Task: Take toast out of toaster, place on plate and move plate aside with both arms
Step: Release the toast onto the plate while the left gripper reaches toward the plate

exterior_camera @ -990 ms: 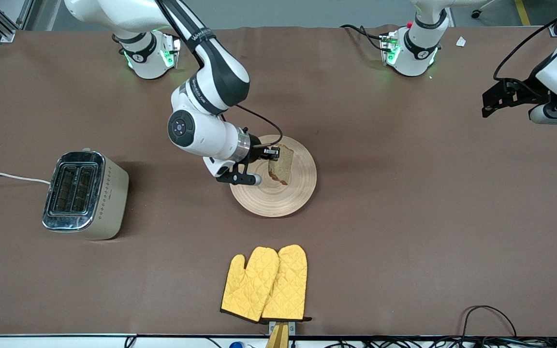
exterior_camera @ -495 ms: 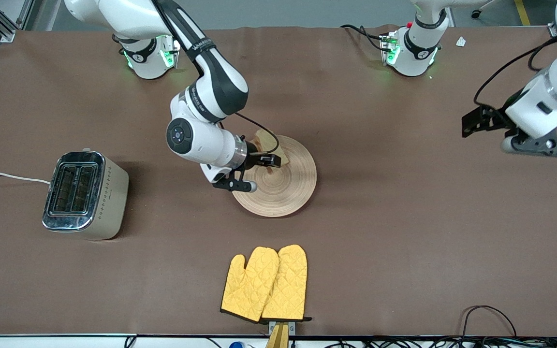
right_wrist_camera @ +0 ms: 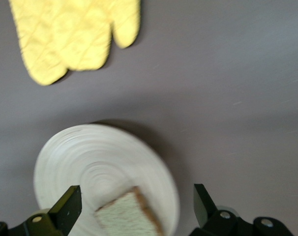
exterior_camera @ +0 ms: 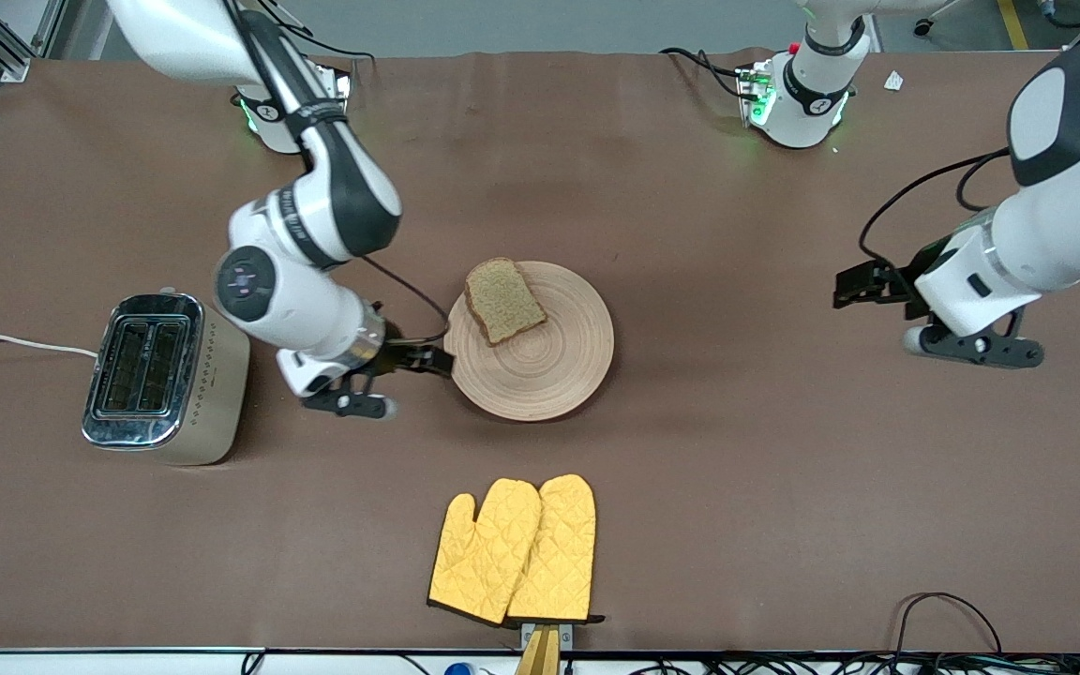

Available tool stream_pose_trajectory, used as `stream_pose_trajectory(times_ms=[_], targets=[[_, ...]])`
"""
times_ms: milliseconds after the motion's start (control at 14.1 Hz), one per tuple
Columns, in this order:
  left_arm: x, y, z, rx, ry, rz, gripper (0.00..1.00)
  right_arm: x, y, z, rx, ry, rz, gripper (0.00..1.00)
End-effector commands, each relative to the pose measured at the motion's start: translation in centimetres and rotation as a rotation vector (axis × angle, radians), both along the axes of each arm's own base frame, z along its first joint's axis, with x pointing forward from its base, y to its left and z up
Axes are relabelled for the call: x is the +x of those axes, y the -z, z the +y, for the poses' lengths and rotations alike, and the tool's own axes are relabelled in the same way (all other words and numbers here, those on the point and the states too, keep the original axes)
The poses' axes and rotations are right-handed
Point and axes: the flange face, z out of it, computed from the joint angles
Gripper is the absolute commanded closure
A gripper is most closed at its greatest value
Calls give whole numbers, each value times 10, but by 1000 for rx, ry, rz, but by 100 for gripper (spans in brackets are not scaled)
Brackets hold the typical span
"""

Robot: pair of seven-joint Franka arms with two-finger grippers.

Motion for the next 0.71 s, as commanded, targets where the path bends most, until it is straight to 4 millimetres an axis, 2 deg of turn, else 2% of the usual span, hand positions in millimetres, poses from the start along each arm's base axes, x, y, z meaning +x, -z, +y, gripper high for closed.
stream_pose_trajectory(times_ms=[0,212,283,354,424,566,636], targets=[[19,41,-6,-114,-42,60,0,7,-38,-77,-61,-68,-20,0],[34,97,-24,-233,-63,139,0,6,-71,-151,-111,-107,-56,0],[38,117,-28,-272,-81,170,0,1,-77,-169,-130,-121,-53,0],[41,135,-40,-317,-83,192,0,-4,-87,-195,-146,-128,-63,0],[44,153,-48,-354,-78,200,0,-12,-95,-213,-147,-157,-63,0],[45,205,-62,-455,-42,259,0,-32,-114,-253,-145,-141,-61,0],[46,223,-65,-529,-22,266,0,-43,-126,-263,-148,-141,-69,0]])
